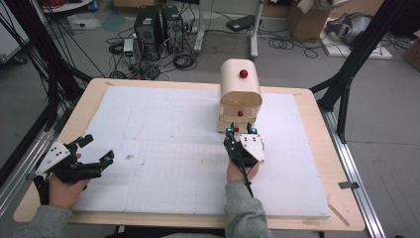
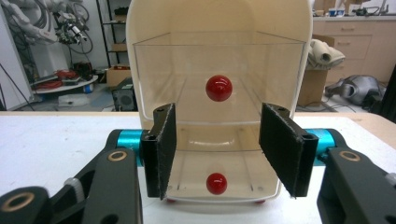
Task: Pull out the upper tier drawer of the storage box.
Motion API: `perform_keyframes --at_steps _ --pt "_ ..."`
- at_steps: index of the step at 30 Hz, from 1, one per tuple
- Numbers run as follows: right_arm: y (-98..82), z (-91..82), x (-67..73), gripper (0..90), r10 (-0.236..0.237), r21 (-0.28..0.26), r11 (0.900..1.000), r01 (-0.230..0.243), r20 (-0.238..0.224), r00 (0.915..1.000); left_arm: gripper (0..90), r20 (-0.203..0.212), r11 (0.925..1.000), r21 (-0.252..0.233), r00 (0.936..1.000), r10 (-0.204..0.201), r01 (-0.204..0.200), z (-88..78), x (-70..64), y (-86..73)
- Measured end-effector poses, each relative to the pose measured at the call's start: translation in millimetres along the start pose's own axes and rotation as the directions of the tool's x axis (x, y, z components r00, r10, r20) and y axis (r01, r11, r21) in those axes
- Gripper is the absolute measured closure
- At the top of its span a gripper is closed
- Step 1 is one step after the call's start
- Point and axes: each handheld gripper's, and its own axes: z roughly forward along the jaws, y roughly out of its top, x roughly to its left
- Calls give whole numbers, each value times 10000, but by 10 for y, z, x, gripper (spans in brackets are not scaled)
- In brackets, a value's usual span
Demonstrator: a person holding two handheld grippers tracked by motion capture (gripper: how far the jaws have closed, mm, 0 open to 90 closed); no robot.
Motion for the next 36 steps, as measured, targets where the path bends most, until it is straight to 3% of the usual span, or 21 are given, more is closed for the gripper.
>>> perform_keyframes --at_steps 9,23,36 --pt "-17 59 -3 468 -55 102 9999 54 132 9999 17 24 10000 38 10000 24 -24 6 -4 -5" --pt "110 222 29 469 -261 -17 9997 262 196 9995 17 40 10000 71 10000 6 -6 10 2 -11" --pt "104 325 15 476 -164 36 9999 163 276 9995 17 91 9999 119 10000 6 -7 14 3 -16"
